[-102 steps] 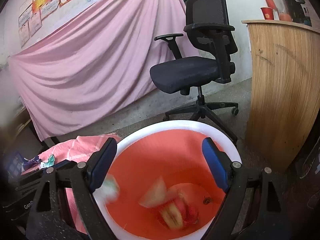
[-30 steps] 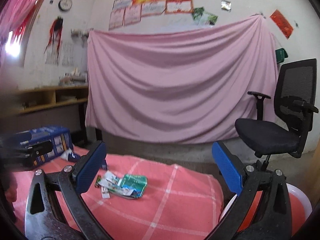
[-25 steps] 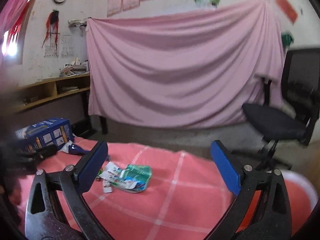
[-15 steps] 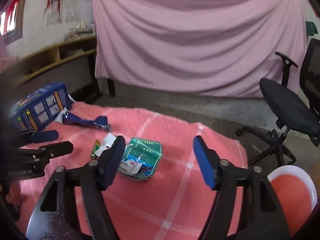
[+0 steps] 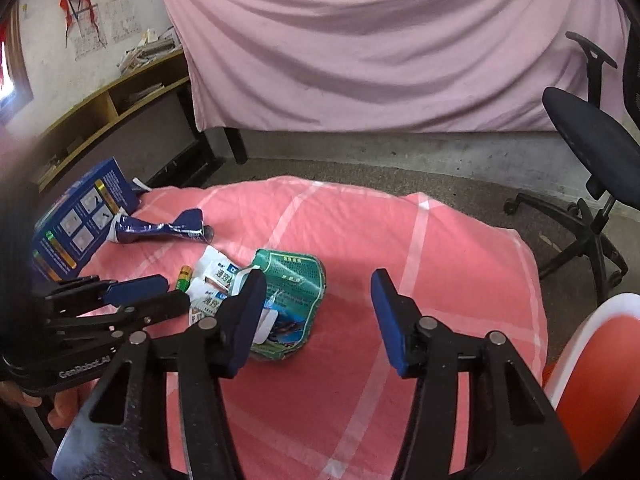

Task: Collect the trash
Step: 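Grasp the green AA battery with the left tool while the right tool grasps a white tube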

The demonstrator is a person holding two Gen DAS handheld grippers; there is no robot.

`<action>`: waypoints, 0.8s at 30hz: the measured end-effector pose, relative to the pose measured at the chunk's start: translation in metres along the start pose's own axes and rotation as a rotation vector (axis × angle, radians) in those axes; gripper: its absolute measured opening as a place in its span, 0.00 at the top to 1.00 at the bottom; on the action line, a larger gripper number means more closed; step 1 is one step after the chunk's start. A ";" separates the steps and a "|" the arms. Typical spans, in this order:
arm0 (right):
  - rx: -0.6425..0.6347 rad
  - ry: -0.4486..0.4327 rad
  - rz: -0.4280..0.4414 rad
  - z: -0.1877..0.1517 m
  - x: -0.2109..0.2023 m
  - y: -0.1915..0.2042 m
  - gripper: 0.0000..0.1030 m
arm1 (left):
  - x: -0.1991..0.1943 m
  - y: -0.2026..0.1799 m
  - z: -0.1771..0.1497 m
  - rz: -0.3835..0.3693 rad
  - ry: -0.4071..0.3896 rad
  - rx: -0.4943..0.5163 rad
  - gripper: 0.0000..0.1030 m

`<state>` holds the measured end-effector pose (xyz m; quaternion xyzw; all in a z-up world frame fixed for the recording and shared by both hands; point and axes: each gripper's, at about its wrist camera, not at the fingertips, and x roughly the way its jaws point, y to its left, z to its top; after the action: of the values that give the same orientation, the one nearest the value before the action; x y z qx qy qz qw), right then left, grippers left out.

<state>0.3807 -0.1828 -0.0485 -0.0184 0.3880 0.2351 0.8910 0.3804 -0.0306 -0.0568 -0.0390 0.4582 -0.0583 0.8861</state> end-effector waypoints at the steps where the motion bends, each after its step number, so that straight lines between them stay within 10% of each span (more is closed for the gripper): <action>1: -0.007 0.008 -0.001 0.000 0.001 0.001 0.30 | 0.001 0.001 -0.001 0.004 0.000 0.000 0.85; 24: -0.103 0.130 0.174 -0.003 0.023 0.025 0.50 | -0.042 0.034 -0.041 0.013 -0.033 -0.090 0.93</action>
<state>0.3815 -0.1519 -0.0627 -0.0455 0.4327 0.3293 0.8380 0.3253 0.0086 -0.0511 -0.0768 0.4460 -0.0310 0.8912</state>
